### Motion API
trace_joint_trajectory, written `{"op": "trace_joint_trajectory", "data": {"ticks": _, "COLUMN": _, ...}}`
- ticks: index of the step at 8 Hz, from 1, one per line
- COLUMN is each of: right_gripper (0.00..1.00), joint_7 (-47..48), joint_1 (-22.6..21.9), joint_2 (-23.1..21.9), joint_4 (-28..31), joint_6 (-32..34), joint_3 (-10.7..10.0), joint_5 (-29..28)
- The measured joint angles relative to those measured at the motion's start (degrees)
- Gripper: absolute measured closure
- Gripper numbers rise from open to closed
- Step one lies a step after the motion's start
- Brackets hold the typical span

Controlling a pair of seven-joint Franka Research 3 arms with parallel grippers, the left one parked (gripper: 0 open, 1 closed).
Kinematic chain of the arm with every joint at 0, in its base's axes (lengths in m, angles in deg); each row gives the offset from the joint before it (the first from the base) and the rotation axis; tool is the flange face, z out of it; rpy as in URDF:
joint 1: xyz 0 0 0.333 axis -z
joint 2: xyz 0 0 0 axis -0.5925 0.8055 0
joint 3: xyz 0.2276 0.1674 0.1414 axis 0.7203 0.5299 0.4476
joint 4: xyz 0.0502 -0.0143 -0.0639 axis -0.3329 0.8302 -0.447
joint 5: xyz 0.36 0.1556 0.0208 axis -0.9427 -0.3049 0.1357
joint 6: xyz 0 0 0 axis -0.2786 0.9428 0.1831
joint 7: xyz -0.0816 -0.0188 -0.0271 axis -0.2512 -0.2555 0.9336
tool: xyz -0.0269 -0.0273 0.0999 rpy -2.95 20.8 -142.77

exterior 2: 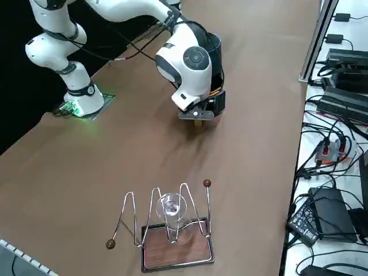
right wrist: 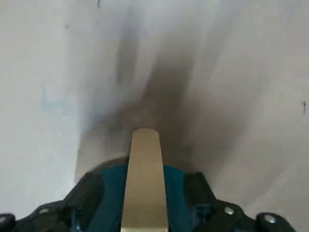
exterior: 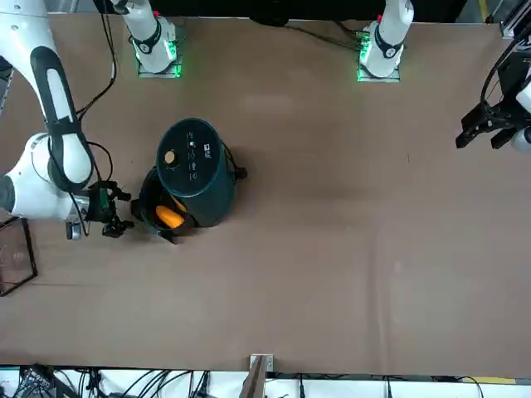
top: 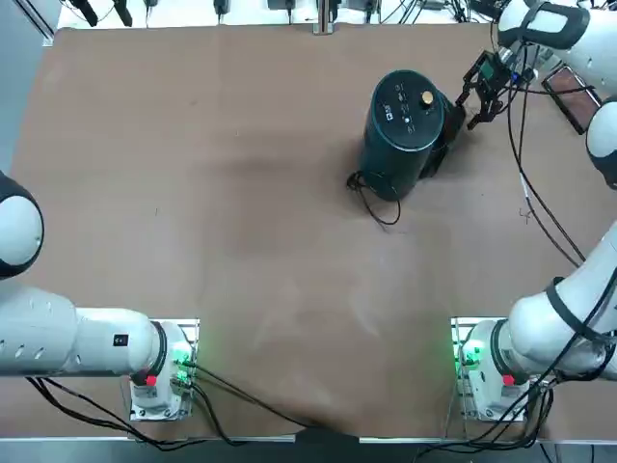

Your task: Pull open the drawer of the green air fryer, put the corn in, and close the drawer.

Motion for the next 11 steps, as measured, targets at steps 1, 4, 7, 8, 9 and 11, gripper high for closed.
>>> {"op": "trace_joint_trajectory", "data": {"ticks": 1, "right_gripper": 0.00, "joint_7": 0.5, "joint_1": 0.0, "joint_2": 0.1, "joint_4": 0.0, "joint_6": 0.0, "joint_3": 0.1, "joint_5": 0.0}}
{"op": "trace_joint_trajectory", "data": {"ticks": 4, "right_gripper": 0.04, "joint_7": 0.7, "joint_1": -0.1, "joint_2": 0.7, "joint_4": 0.0, "joint_6": 0.0, "joint_3": 0.2, "joint_5": -0.1}}
{"op": "trace_joint_trajectory", "data": {"ticks": 7, "right_gripper": 0.54, "joint_7": 0.7, "joint_1": -0.1, "joint_2": 0.7, "joint_4": -0.1, "joint_6": 0.0, "joint_3": 0.3, "joint_5": -0.2}}
{"op": "trace_joint_trajectory", "data": {"ticks": 8, "right_gripper": 0.55, "joint_7": 0.4, "joint_1": -0.1, "joint_2": 0.6, "joint_4": -0.1, "joint_6": 0.1, "joint_3": 0.4, "joint_5": -0.2}}
{"op": "trace_joint_trajectory", "data": {"ticks": 9, "right_gripper": 0.55, "joint_7": -0.5, "joint_1": -0.2, "joint_2": 0.5, "joint_4": -0.2, "joint_6": 0.4, "joint_3": 0.5, "joint_5": -0.2}}
{"op": "trace_joint_trajectory", "data": {"ticks": 11, "right_gripper": 0.55, "joint_7": -3.4, "joint_1": -0.3, "joint_2": 0.0, "joint_4": -0.3, "joint_6": 2.1, "joint_3": 0.8, "joint_5": -0.1}}
